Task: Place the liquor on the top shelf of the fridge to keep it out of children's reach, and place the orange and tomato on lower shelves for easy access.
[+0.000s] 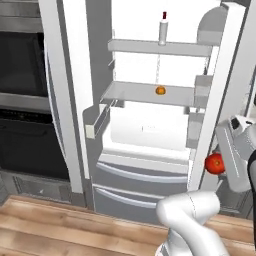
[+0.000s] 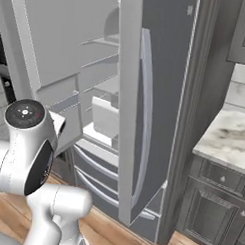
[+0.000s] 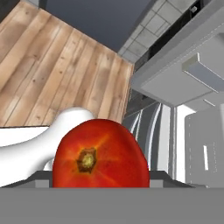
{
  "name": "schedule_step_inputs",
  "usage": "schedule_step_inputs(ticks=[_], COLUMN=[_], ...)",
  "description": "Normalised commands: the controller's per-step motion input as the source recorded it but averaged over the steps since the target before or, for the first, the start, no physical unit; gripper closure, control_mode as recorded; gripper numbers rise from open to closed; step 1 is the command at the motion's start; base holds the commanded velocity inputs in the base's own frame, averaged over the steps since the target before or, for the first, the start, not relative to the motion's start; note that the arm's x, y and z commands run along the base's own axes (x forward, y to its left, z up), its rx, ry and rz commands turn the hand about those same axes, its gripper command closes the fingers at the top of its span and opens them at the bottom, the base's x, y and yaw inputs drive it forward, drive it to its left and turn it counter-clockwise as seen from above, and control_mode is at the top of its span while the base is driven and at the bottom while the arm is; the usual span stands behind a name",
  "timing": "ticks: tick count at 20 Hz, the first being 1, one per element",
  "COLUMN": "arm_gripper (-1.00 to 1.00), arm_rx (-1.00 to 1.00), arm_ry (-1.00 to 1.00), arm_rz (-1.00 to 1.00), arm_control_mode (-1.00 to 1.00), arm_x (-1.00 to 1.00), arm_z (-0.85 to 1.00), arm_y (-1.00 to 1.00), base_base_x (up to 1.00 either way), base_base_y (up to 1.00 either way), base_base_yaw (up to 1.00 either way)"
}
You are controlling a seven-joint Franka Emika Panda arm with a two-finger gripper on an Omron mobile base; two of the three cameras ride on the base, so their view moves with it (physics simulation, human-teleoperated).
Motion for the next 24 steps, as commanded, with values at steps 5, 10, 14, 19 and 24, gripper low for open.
schedule_step_inputs(ticks=[5, 10, 14, 19, 24], arm_gripper=[1.00, 1.00, 1.00, 1.00, 1.00], arm_rx=[0.00, 0.00, 0.00, 0.00, 0.00], arm_ry=[0.00, 0.00, 0.00, 0.00, 0.00], arm_rz=[0.00, 0.00, 0.00, 0.00, 0.00], arm_control_mode=[1.00, 1.00, 1.00, 1.00, 1.00], arm_x=[0.00, 0.00, 0.00, 0.00, 0.00], arm_z=[0.00, 0.00, 0.00, 0.00, 0.00], arm_y=[0.00, 0.00, 0.00, 0.00, 0.00], base_base_x=[0.44, 0.46, 0.47, 0.44, 0.48], base_base_y=[0.52, 0.51, 0.16, 0.00, 0.13], base_base_yaw=[-0.25, -0.28, -0.30, -0.29, -0.27])
